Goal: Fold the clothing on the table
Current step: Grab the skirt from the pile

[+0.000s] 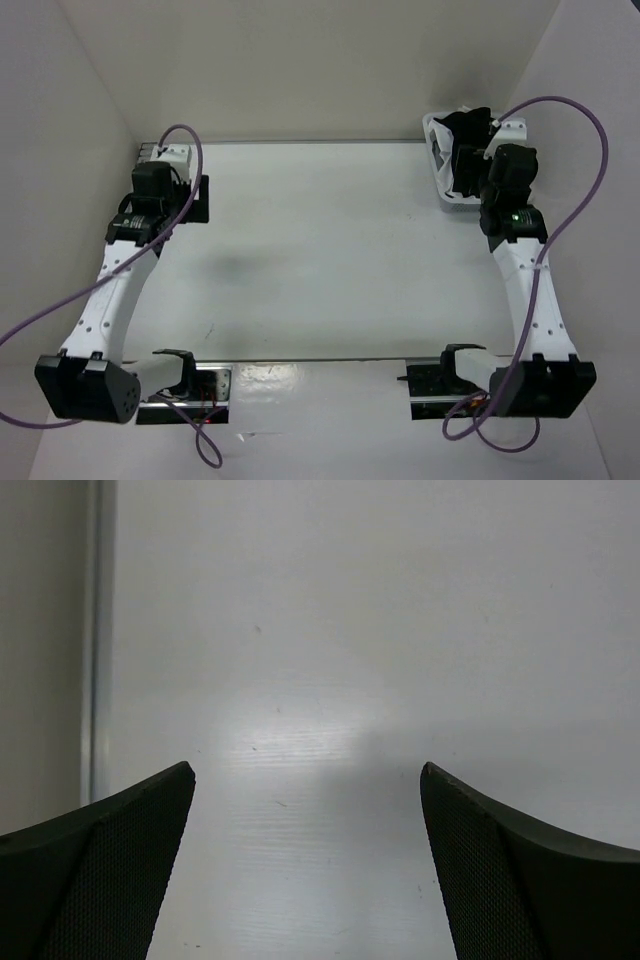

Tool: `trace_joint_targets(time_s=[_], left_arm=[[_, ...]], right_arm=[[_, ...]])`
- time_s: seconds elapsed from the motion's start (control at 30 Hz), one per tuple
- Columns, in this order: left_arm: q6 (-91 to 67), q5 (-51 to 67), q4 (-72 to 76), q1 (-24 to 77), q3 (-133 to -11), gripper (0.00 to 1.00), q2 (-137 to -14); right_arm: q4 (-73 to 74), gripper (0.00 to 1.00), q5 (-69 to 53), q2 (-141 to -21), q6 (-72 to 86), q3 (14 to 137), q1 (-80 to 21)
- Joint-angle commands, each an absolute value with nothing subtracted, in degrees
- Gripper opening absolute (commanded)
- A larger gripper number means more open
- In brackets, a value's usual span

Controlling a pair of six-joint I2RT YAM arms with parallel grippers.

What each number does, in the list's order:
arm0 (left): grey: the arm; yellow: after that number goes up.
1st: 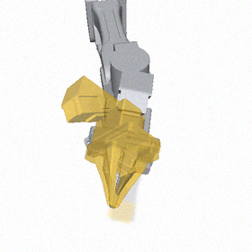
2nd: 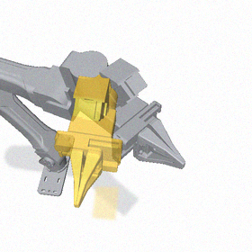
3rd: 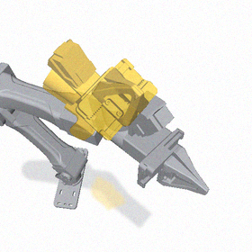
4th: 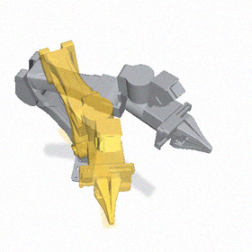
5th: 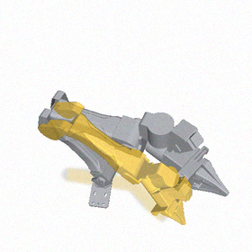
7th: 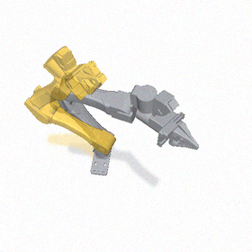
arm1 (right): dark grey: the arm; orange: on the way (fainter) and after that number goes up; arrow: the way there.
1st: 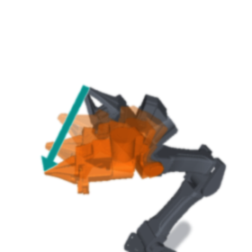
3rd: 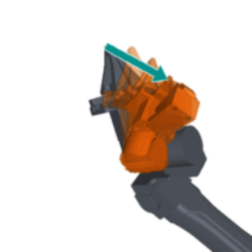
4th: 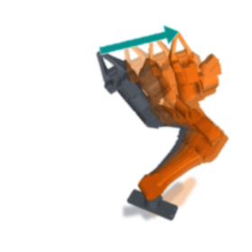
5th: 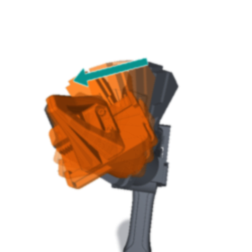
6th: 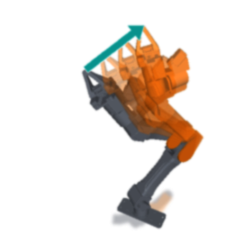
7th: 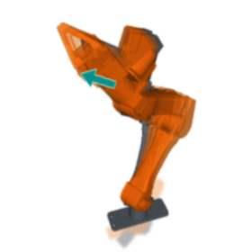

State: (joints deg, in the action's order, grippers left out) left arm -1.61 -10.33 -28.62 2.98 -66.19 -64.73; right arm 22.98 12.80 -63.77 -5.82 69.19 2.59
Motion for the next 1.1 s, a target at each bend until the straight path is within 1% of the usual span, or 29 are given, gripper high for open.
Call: trace_joint_targets(time_s=[0.0, 0.07, 0.2, 0.27, 0.3, 0.4, 0.57, 0.6, 0.77, 0.87, 1.0, 1.07], left_arm=[[-2.38, -3.16, -24.79, 0.97, -64.87, 0.99, -66.00], [-2.37, -3.87, -24.79, 1.58, -66.18, 0.99, -66.62], [-2.37, -2.20, -24.79, 2.20, -66.71, 0.99, -67.67], [-1.85, -3.68, -24.79, 2.20, -65.22, 0.99, -67.68], [-1.85, -3.69, -24.79, 2.20, -64.69, 0.99, -67.68], [-1.85, -3.70, -25.31, 2.20, -64.16, 0.99, -67.68], [-1.85, -4.21, -25.31, 2.20, -64.16, 0.99, -67.68], [-1.85, -4.22, -25.31, 2.20, -64.16, 0.99, -67.68], [-1.85, -4.22, -25.31, 2.20, -64.16, 0.99, -68.82], [-1.85, -4.22, -25.84, 2.20, -63.63, 0.99, -68.82], [-1.85, -3.69, -25.84, 2.20, -63.63, 0.99, -69.35], [-1.32, -3.17, -25.84, 2.20, -63.63, 0.99, -69.87]], right_arm=[[18.89, 0.98, 12.75, -70.97, -8.79, 70.83, 5.62], [18.90, 0.98, 10.82, -76.87, -9.32, 71.62, 8.51], [16.97, 0.98, 9.23, -85.68, -9.32, 74.88, 11.15], [16.27, 0.95, 9.23, -89.28, -9.84, 77.15, 11.86], [16.26, 0.89, 9.84, -92.86, -9.84, 78.04, 11.87], [16.26, 0.86, 9.84, -98.24, -9.84, 81.64, 12.48], [16.26, 0.84, 6.42, -99.49, -9.84, 84.46, 12.48], [16.26, 0.84, 5.89, -99.49, -9.84, 84.46, 11.18], [16.79, 0.84, 7.47, -102.47, -10.99, 84.99, 8.53], [16.79, 0.84, 4.41, -101.87, -10.99, 84.47, 8.00], [16.00, 0.84, 5.45, -102.74, -10.99, 83.85, 6.86], [16.61, 0.79, 6.24, -104.75, -10.99, 84.37, 6.86]])
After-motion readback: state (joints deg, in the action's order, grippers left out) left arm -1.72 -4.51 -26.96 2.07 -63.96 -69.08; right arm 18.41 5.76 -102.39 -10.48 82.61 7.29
